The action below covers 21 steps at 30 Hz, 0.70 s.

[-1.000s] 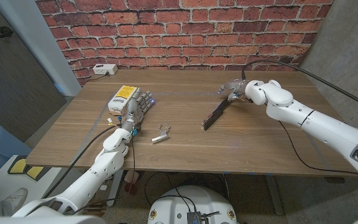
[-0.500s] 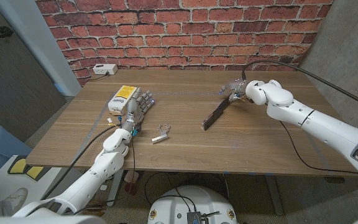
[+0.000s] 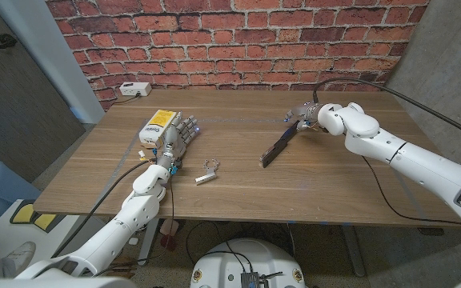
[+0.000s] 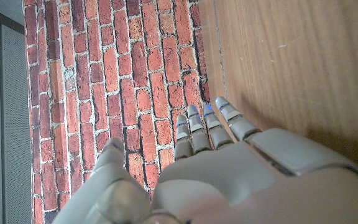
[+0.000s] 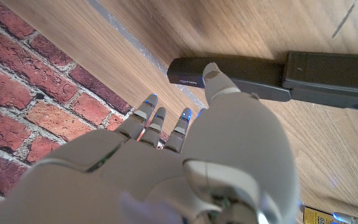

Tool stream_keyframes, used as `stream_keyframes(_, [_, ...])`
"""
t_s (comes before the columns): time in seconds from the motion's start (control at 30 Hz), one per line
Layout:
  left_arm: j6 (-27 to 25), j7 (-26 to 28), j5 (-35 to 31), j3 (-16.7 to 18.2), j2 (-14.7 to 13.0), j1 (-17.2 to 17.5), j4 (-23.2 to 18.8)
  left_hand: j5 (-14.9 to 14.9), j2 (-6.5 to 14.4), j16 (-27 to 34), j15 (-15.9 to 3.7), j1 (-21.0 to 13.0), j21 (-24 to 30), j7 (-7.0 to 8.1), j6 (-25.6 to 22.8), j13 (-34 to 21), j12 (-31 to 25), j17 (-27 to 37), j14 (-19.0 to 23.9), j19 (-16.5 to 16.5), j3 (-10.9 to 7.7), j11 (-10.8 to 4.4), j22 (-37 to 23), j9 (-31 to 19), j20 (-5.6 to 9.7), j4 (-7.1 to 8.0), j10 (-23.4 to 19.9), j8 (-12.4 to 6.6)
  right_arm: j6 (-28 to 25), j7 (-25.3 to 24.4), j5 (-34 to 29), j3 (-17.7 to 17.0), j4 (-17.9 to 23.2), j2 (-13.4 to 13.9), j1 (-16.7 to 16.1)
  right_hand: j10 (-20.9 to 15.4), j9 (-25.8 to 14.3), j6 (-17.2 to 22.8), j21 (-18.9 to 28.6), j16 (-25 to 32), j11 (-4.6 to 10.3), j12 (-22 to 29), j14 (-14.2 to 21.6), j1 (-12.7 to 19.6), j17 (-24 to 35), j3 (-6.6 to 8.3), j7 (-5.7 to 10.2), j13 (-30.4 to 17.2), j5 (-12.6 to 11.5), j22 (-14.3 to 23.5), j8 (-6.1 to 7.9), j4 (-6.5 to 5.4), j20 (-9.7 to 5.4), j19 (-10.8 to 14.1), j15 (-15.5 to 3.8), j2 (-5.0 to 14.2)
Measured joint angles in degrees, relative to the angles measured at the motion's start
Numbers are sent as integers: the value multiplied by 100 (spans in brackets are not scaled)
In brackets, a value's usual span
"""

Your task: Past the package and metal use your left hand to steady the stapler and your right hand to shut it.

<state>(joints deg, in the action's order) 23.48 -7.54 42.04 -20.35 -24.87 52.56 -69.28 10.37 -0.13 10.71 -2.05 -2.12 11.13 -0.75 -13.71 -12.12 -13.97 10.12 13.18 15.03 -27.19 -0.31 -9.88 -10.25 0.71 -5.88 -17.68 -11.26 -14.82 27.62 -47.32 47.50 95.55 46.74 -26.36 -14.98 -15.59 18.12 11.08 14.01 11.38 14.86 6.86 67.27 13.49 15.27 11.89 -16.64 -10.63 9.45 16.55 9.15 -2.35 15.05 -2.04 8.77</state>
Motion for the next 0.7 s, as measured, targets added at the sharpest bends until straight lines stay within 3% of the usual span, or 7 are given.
stream_keyframes(0.7, [81, -65, 19, 10, -18, 51, -36, 0, 0, 0, 0, 0, 0, 0, 0, 0, 21, 1, 0, 0, 0, 0, 0, 0, 0, 0, 0, 0, -11, 226, -368, 135, -23, -23, 49, -39, -53, 0, 0, 0, -23, 0, 0, 31, 24, -41, -1, -53, 0, 0, 0, -41, 0, 0, 0, -31])
